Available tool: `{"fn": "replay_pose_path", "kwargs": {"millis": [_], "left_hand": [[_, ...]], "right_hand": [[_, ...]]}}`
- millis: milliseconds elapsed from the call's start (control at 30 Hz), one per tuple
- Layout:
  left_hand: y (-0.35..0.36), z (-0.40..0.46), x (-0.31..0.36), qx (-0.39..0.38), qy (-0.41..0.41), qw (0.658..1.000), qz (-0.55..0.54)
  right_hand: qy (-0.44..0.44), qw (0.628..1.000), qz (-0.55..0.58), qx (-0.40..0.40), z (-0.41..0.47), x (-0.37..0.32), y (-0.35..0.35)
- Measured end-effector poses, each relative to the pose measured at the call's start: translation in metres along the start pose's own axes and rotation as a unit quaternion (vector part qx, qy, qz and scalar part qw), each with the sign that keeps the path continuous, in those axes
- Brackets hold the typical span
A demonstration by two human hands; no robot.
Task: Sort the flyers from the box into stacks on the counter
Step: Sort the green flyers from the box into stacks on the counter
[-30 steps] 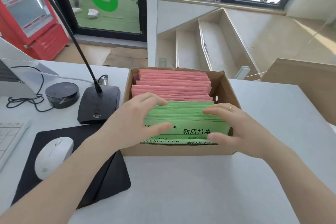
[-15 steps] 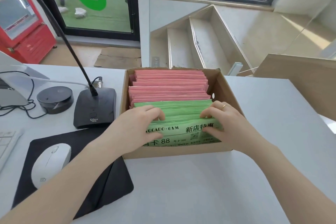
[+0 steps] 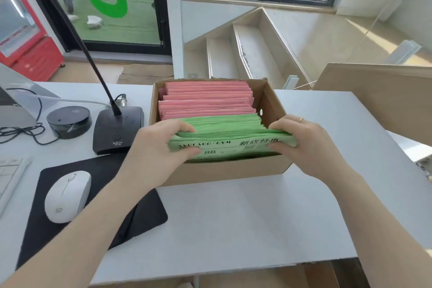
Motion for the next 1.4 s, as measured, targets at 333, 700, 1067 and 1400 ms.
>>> {"fn": "replay_pose_path", "kwargs": {"millis": [333, 700, 1067, 1400], "left_hand": [[0.005, -0.081, 0.068, 0.061, -0.104, 0.949, -0.292], [0.070, -0.167, 0.023, 0.034, -0.240, 0.932, -0.269], [0.083, -0.164, 0.014, 0.041, -0.244, 0.917, -0.313], [0.098, -0.158, 0.016, -0.003, -0.207, 0.919, -0.335]], "right_hand": [[-0.034, 0.987, 0.146, 0.048, -0.069, -0.002, -0.087], [0.092, 0.981, 0.157, -0.064, -0.151, 0.046, -0.018], [0.289, 0.859, 0.422, 0.006, -0.182, 0.069, -0.002], [0.309, 0.826, 0.470, 0.034, -0.173, 0.063, 0.009]]}}
Point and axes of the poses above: each hand's wrist, its own z-axis towards the middle knuckle, its own y-axis out of the palm, x = y × z, the point moved 7 cm from there along z, towards the middle knuckle, and after that the axes turned 9 degrees about x, right-handed, at the moved point
